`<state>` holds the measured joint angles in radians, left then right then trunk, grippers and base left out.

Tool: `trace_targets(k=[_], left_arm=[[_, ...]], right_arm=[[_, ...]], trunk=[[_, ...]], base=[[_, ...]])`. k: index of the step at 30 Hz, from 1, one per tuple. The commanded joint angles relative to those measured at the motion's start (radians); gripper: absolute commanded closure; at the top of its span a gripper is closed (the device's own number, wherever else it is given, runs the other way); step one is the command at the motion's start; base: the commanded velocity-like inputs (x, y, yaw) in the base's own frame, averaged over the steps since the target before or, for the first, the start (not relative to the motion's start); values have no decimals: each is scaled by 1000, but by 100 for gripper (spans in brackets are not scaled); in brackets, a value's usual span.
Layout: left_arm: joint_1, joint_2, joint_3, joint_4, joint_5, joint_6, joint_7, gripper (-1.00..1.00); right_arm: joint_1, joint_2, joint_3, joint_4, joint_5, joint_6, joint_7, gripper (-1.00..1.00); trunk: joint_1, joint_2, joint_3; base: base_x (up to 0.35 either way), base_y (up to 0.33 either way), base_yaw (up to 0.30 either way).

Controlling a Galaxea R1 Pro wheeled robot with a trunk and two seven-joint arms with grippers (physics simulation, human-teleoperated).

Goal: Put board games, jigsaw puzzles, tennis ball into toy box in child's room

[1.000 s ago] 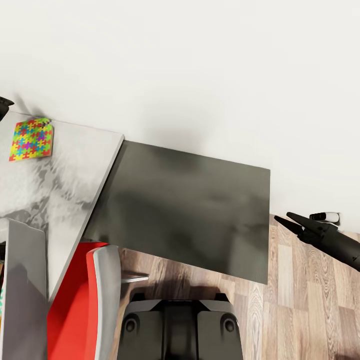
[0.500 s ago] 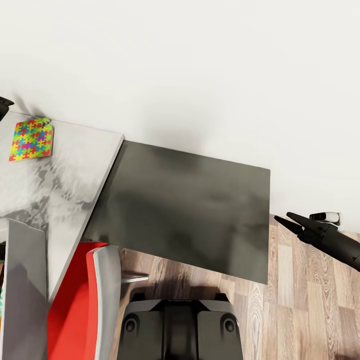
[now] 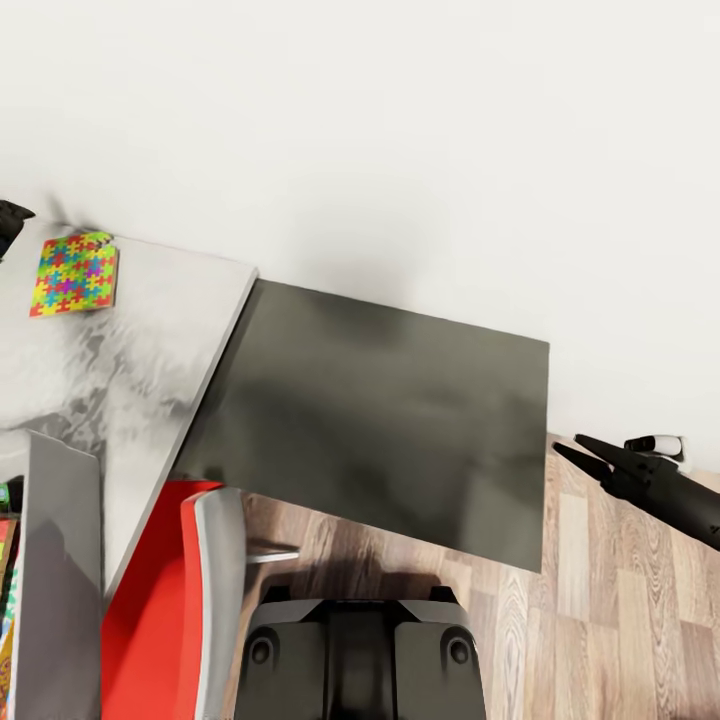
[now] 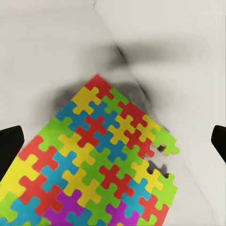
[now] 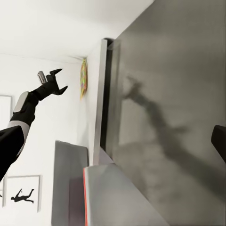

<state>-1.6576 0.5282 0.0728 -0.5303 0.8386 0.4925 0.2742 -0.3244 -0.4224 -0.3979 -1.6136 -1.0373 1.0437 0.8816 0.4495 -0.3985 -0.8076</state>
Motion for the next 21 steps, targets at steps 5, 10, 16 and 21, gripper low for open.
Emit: trace_targets(k=[5,10,16,21], left_arm=[[-1,-1,0,5,12,4,4,-100],[0,-4,-2,11,15,4,-1,-100],[4,-11,-4,13,16,4,-4,-100],[7,-17,-6,14,15,4,-5,-100]], right_arm=[[4,0,-2,0,3,3,4,-100],[7,0,-3,0,3,3,3,-100],[8,0,-4,0,3,3,2,-100],[8,0,-4,0,3,3,2,-100]], trunk=[[1,-2,-1],[1,-2,-1],[1,-2,-1],[1,-2,-1]], base=[[0,0,112],[0,0,56],[0,0,23],[0,0,10]])
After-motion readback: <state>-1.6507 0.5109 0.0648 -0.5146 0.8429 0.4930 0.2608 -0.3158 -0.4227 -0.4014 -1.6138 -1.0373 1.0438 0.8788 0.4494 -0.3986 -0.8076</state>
